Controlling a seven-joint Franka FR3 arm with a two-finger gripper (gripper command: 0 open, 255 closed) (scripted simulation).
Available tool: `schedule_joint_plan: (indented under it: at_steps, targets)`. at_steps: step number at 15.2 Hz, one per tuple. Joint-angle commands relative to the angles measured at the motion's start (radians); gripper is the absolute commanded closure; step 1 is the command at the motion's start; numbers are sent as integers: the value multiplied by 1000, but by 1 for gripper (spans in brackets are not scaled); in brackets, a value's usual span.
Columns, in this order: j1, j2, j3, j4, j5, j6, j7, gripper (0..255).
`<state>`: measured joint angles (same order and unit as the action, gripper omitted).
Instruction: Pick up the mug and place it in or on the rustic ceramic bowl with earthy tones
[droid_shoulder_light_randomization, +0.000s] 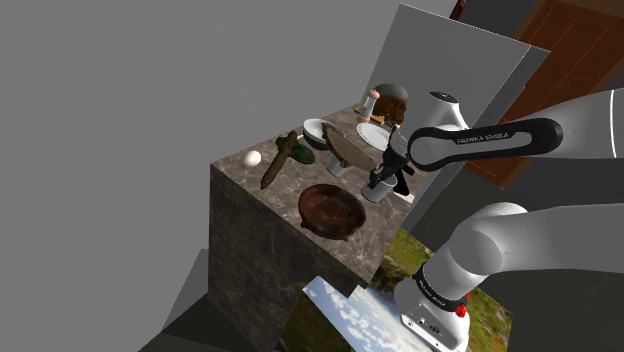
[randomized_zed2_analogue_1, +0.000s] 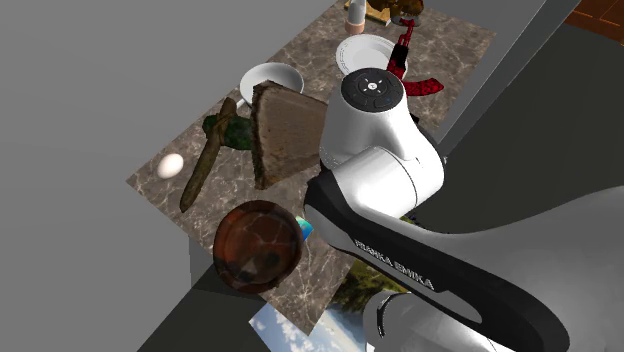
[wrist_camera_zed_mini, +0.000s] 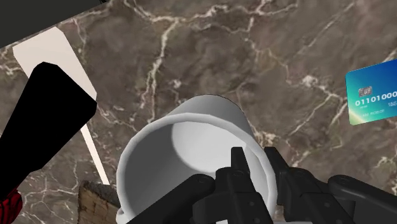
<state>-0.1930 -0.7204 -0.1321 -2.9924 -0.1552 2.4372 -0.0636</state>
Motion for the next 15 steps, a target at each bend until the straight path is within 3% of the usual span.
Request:
schedule_joint_plan:
  at_steps: [1, 7, 15]
  targets:
    - [0, 0, 0, 0, 0, 0, 0, 255]
    - [0, 0, 0, 0, 0, 0, 0, 255]
    - [8, -87, 9, 69, 15, -156, -5, 255]
